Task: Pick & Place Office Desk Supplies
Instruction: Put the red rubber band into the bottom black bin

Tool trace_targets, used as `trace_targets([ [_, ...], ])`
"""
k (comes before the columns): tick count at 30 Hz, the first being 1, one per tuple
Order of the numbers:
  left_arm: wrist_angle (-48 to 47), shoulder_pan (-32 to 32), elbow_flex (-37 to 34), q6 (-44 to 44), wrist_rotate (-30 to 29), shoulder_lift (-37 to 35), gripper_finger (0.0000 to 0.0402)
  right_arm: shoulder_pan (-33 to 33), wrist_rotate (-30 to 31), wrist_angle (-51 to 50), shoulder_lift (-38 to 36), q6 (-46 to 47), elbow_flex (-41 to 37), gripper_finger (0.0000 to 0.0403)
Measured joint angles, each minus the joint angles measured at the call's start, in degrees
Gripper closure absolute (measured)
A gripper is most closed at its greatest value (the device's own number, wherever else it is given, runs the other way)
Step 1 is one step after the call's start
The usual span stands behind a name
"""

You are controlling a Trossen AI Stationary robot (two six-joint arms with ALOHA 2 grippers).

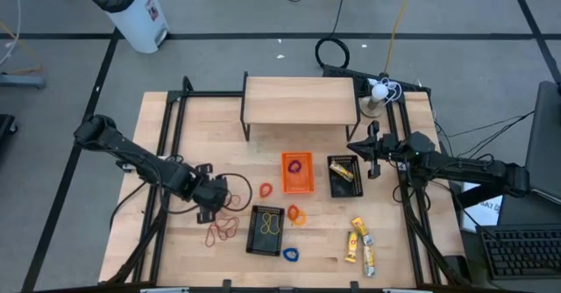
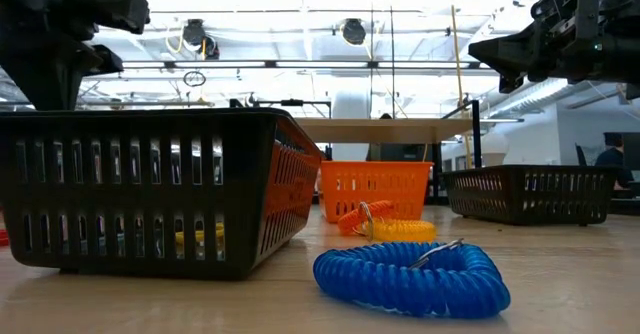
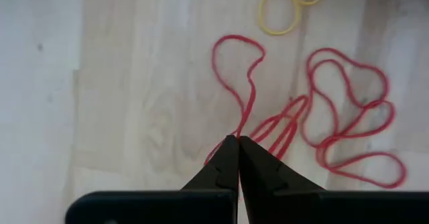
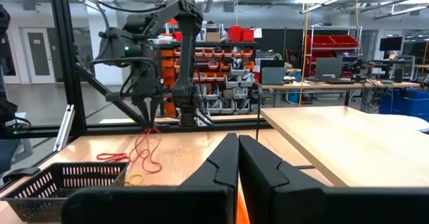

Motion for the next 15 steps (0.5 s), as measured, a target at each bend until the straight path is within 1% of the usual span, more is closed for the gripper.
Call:
trace_targets([
  [3, 1.68, 0.0, 0.0, 1.27, 0.19, 0.32, 0.0396, 0.01, 0.0, 0.0, 0.0, 0.0, 0.0, 0.0399],
  [8, 6.05, 0.07, -0.02, 3.91, 2.33, 0.41, 0.0395, 0.01, 0.01, 0.0, 0.02, 0.0, 0.0, 0.0399],
  [12, 6.15, 0.07, -0.02, 4.26, 2.35, 0.42, 0.0399, 0.01, -0.01, -0.02, 0.02, 0.0, 0.0, 0.0399],
  [15, 6.5, 0.07, -0.02, 4.17, 2.4, 0.42, 0.0391, 0.0, -0.01, -0.01, 0.01, 0.01, 0.0, 0.0399],
])
